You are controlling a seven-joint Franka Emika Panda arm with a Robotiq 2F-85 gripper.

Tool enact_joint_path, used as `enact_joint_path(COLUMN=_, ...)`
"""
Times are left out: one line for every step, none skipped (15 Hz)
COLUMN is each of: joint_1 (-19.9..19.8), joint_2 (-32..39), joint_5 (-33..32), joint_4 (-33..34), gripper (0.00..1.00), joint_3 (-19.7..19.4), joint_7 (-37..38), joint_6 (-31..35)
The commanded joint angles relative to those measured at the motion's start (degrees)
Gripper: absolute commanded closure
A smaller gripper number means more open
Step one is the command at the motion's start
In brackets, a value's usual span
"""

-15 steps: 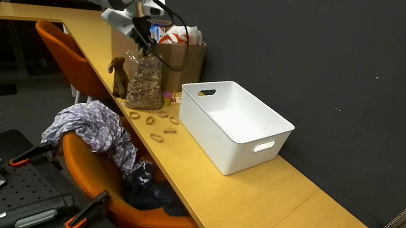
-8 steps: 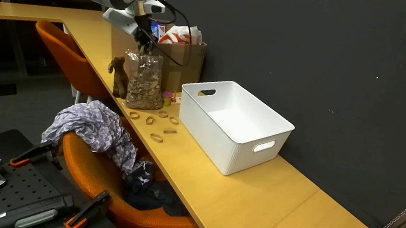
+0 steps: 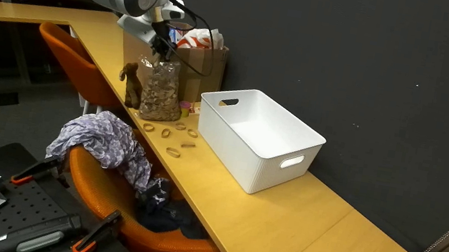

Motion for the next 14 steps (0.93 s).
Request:
enact_joint_path(joint_1=-0.39, joint_2=0.67, joint_5=-0.64, joint_4=1.34, gripper=0.35, joint_3=0.47, joint_7=-0.76, joint_6=0.62)
enact_joint_path(joint_1=-0.31, joint_2=0.48, joint_5=-0.74, joint_4=1.11, gripper=0.27, joint_3=0.36, joint_7=-0.64, joint_6=0.72)
enact_joint_path(joint_1=-0.21, joint_2=0.01, joint_5=-0.85, joint_4=0.52, gripper=0.2, joint_3=0.18, joint_7=-0.37, joint_6=0.86)
enact_joint_path(joint_1=-0.15, joint_2=-0.34, joint_5=-0.97, joint_4=0.11, gripper=0.14, joint_3=0.03, joint_7=-0.22, joint_6=0.96)
enact_joint_path(joint_1=-0.16, joint_2=-0.78, joint_5=-1.06, joint_4=-0.4, gripper=0.05, joint_3=-0.08, joint_7=-0.2, joint_6=1.19)
enact_joint_path(joint_1=-0.11, joint_2=-1.37, joint_5=-1.26, joint_4=-0.99, gripper=0.01, joint_3=-0.38, joint_7=0.01, joint_6=1.44)
enact_joint_path(joint_1=-0.1, joint_2=-1.9, joint_5=-1.33, joint_4=-1.51, gripper=0.0, joint_3=-0.61, joint_7=0.24, joint_6=1.76)
enact_joint_path(joint_1=0.07, joint_2=-2.73, joint_5=-1.49, joint_4=-2.32, gripper=0.0, joint_3=-1.15, joint_7=1.0, joint_6=1.94)
enact_joint_path(joint_1=0.42, joint_2=-4.49, joint_5=-1.79, joint_4=-4.03, gripper=0.0, joint_3=-1.88, joint_7=2.18, joint_6=1.62)
enact_joint_path(joint_1=1.08, joint_2=-6.28, joint_5=-2.69, joint_4=-5.85, gripper=0.0, joint_3=-3.19, joint_7=3.93, joint_6=1.55)
enact_joint_path(joint_1=1.55, joint_2=-8.62, joint_5=-3.35, joint_4=-8.31, gripper=0.0, joint_3=-4.25, joint_7=5.91, joint_6=0.94)
enact_joint_path(joint_1=1.57, joint_2=-10.47, joint_5=-3.88, joint_4=-10.36, gripper=0.0, joint_3=-4.87, joint_7=7.53, joint_6=0.76)
enact_joint_path(joint_1=1.12, joint_2=-12.75, joint_5=-3.91, joint_4=-12.98, gripper=0.0, joint_3=-5.16, joint_7=9.04, joint_6=0.41)
enact_joint_path(joint_1=0.59, joint_2=-14.39, joint_5=-3.79, joint_4=-15.08, gripper=0.0, joint_3=-5.41, joint_7=10.26, joint_6=0.18)
